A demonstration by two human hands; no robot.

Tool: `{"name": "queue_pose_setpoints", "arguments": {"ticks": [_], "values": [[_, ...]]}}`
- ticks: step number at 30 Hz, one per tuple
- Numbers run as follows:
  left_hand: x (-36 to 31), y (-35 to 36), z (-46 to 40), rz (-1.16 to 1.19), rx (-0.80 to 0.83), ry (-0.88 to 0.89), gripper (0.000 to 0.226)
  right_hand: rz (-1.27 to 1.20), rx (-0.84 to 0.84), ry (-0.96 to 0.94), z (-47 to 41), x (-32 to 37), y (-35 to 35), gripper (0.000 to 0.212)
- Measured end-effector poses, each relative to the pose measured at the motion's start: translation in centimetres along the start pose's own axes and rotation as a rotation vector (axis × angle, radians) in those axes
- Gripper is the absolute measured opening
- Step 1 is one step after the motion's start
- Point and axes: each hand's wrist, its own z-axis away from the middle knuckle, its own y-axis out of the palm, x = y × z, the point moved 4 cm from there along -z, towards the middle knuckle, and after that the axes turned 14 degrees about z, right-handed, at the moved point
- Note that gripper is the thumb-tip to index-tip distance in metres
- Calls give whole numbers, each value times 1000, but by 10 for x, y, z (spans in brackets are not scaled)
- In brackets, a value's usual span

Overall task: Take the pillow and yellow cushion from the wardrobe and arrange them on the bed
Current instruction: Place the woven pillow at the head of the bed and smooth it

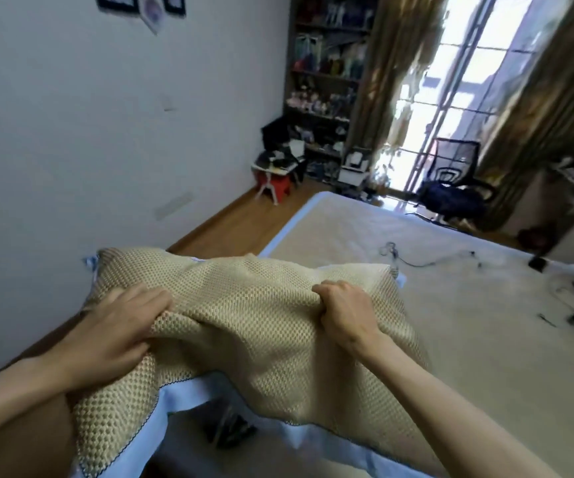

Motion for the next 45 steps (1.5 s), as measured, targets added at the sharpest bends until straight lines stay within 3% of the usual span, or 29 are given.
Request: {"name": "queue_pose_setpoints", "arguments": {"ticks": [8,15,21,27,32,35,39,45], "values": [[-83,65,-148,240,141,436,36,109,30,490,121,-126,2,45],[-167,124,-208,351,197,774,47,115,155,859,236,-154,-8,38],[-263,154,-224,475,179,1071,39,119,205,1092,342,-164,-22,34],[-364,187,-235,514,276,1160,39,172,260,1254,430,-194,-30,47],[-455,220,-242,435,293,1177,33,121,284,1334,502,-240,-15,40],[-522,249,-245,383,291,1193,33,55,297,1364,559,-281,7,40],[-616,291,-255,305,316,1210,37,-3,321,1373,625,-343,29,58],[-728,334,-287,272,373,1214,38,-56,344,1447,693,-424,45,55]]}}
